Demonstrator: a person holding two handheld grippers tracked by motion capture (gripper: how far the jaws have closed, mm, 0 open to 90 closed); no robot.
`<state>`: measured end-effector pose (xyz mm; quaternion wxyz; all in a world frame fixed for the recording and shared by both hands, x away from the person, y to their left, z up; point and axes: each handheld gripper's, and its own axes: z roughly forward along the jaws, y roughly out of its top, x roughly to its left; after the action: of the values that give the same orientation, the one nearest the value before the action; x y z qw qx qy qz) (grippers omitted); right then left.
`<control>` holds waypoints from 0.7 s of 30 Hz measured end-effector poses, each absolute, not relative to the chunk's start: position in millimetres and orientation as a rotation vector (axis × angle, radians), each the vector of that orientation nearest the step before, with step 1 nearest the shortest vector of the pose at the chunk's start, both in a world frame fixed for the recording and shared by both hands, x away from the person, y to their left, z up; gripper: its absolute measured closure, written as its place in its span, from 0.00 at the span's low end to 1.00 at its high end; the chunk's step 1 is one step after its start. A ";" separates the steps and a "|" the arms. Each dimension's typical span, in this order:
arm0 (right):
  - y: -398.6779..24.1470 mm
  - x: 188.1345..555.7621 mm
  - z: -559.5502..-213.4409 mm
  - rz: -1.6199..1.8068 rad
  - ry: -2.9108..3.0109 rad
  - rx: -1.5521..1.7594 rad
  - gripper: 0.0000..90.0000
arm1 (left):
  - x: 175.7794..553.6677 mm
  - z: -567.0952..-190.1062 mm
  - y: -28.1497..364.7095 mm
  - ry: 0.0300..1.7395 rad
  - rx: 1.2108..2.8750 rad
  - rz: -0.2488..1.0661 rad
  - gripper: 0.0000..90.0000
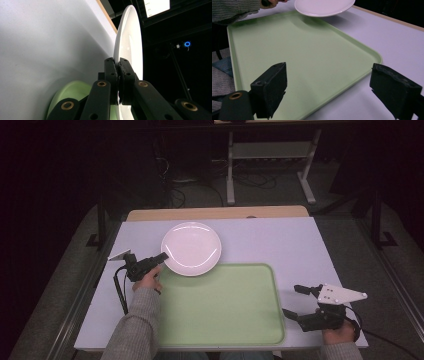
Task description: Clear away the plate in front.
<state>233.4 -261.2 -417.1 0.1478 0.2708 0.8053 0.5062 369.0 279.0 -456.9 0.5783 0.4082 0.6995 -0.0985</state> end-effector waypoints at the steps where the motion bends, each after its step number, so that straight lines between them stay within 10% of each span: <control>1: -261.2 233.4 -417.0 1.455 2.317 0.779 0.15 | 367.9 -456.7 279.4 1.632 0.960 -0.229 0.97; 21: -257.1 235.2 -417.2 1.437 2.334 0.776 0.15 | 327.0 -460.4 269.3 1.548 1.019 -0.265 0.97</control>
<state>235.2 -257.1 -417.2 0.1461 0.2695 0.8105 0.4992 327.0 269.3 -460.4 0.5931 0.4385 0.6656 -0.1138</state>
